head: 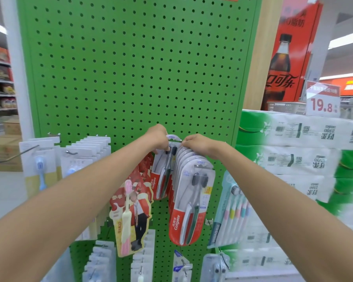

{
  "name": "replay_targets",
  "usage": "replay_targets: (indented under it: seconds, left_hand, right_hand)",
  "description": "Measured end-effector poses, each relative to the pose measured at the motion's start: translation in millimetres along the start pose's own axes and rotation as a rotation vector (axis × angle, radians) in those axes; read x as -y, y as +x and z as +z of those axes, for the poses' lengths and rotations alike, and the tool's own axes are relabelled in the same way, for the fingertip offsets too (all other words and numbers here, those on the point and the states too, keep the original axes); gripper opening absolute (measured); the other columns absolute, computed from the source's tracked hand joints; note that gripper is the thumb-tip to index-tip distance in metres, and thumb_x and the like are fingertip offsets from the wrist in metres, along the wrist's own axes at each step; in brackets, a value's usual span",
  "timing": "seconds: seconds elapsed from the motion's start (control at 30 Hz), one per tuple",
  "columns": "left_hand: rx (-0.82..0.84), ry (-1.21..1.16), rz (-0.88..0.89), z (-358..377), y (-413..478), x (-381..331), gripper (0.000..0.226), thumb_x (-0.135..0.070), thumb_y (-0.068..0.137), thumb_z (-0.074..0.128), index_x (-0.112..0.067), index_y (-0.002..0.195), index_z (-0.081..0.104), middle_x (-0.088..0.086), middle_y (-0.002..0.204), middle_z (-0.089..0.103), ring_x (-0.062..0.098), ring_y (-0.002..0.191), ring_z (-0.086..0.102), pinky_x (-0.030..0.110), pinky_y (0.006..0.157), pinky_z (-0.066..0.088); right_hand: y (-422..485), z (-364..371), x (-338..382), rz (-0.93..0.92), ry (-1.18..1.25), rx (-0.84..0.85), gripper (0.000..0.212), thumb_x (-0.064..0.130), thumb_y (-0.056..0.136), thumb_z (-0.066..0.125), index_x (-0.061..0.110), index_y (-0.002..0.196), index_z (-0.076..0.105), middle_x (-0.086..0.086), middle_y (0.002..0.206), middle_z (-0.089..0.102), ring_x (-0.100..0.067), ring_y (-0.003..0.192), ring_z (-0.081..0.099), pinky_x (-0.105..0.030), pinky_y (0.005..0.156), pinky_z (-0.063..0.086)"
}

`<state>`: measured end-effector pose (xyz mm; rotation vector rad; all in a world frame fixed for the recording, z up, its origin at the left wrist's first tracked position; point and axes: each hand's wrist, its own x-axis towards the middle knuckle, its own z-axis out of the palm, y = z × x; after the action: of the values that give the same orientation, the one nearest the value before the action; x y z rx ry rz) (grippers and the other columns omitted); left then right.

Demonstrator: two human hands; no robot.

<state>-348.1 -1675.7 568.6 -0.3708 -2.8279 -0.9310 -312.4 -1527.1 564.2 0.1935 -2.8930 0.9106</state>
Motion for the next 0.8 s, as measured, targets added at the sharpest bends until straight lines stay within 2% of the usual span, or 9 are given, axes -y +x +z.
replay_targets:
  seconds: [0.07, 0.13, 0.23, 0.37, 0.43, 0.57, 0.67, 0.73, 0.8]
  left_hand:
    - [-0.009, -0.019, 0.02, 3.9, 1.2, -0.6, 0.037, -0.003, 0.086, 0.071, 0.0, 0.12, 0.058, 0.015, 0.117, 0.062, 0.026, 0.089, 0.063, 0.029, 0.068, 0.057]
    - [-0.005, -0.056, 0.021, 6.5, 3.4, -0.1, 0.034, -0.001, 0.086, 0.07, 0.0, 0.117, 0.059, 0.014, 0.116, 0.063, 0.025, 0.089, 0.061, 0.032, 0.077, 0.057]
    - [0.047, -0.141, -0.003, 4.5, 4.4, 3.0, 0.043, 0.001, 0.085, 0.069, -0.004, 0.125, 0.053, 0.008, 0.115, 0.053, 0.031, 0.102, 0.062, 0.035, 0.083, 0.058]
    - [0.148, -0.195, -0.015, 1.8, 3.4, 8.1, 0.043, 0.004, 0.083, 0.07, -0.006, 0.122, 0.055, 0.01, 0.117, 0.054, 0.03, 0.108, 0.06, 0.037, 0.084, 0.059]
    - [0.172, -0.203, -0.008, 3.8, 4.0, 8.0, 0.042, 0.004, 0.083, 0.07, -0.007, 0.121, 0.055, 0.011, 0.117, 0.057, 0.029, 0.107, 0.061, 0.037, 0.085, 0.059]
    - [0.181, -0.187, 0.032, 9.2, 4.4, -1.6, 0.038, 0.005, 0.083, 0.069, -0.006, 0.118, 0.057, 0.013, 0.117, 0.061, 0.029, 0.106, 0.062, 0.035, 0.082, 0.058]
    - [0.194, -0.245, 0.017, 12.1, 4.5, -9.5, 0.033, 0.012, 0.086, 0.061, -0.005, 0.114, 0.057, 0.007, 0.106, 0.056, 0.027, 0.107, 0.059, 0.035, 0.086, 0.057]
    - [0.208, -0.336, -0.001, 14.3, 5.6, -12.5, 0.033, 0.014, 0.089, 0.055, -0.004, 0.116, 0.056, 0.009, 0.112, 0.055, 0.026, 0.106, 0.061, 0.038, 0.089, 0.057]
    - [0.196, -0.416, -0.007, 17.5, 6.0, -14.3, 0.03, 0.013, 0.092, 0.053, -0.001, 0.119, 0.055, 0.014, 0.119, 0.058, 0.023, 0.098, 0.064, 0.035, 0.083, 0.059]
  right_hand:
    - [1.4, -0.3, 0.0, 0.004, 0.005, 0.0, 0.028, 0.017, 0.103, 0.04, 0.006, 0.113, 0.063, 0.0, 0.093, 0.061, -0.012, 0.081, 0.057, -0.028, 0.077, 0.047]
    - [2.6, 0.1, -0.8, 0.016, 0.001, -0.009, 0.031, 0.018, 0.102, 0.042, -0.002, 0.115, 0.062, -0.005, 0.095, 0.061, -0.017, 0.082, 0.055, -0.037, 0.084, 0.051]
    - [2.8, -1.3, -2.6, 0.034, 0.011, -0.056, 0.036, 0.019, 0.102, 0.043, -0.009, 0.121, 0.056, -0.012, 0.095, 0.056, -0.021, 0.082, 0.05, -0.034, 0.074, 0.047]
    - [3.4, -7.3, -9.8, 0.04, 0.042, -0.12, 0.032, 0.016, 0.103, 0.039, 0.001, 0.127, 0.053, -0.014, 0.125, 0.058, -0.022, 0.103, 0.054, -0.037, 0.092, 0.046]
    - [3.4, -8.9, -13.1, 0.049, 0.054, -0.101, 0.035, 0.017, 0.104, 0.038, 0.0, 0.13, 0.053, -0.014, 0.129, 0.057, -0.021, 0.102, 0.054, -0.033, 0.084, 0.047]
    - [4.2, -8.0, -16.2, 0.036, 0.112, -0.09, 0.036, 0.018, 0.105, 0.038, 0.003, 0.132, 0.054, -0.012, 0.124, 0.058, -0.015, 0.091, 0.054, -0.022, 0.061, 0.039]
    - [6.8, -7.5, -22.0, 0.035, 0.138, -0.111, 0.033, 0.016, 0.103, 0.039, 0.001, 0.125, 0.059, -0.011, 0.115, 0.06, -0.017, 0.092, 0.055, -0.025, 0.069, 0.043]
    - [7.8, -9.2, -26.3, 0.047, 0.132, -0.115, 0.03, 0.015, 0.103, 0.039, 0.0, 0.119, 0.06, -0.008, 0.107, 0.06, -0.016, 0.09, 0.055, -0.028, 0.078, 0.044]
    - [9.3, -11.0, -31.2, 0.063, 0.129, -0.133, 0.027, 0.016, 0.103, 0.039, 0.001, 0.112, 0.06, -0.001, 0.091, 0.056, -0.01, 0.078, 0.051, -0.022, 0.069, 0.041]
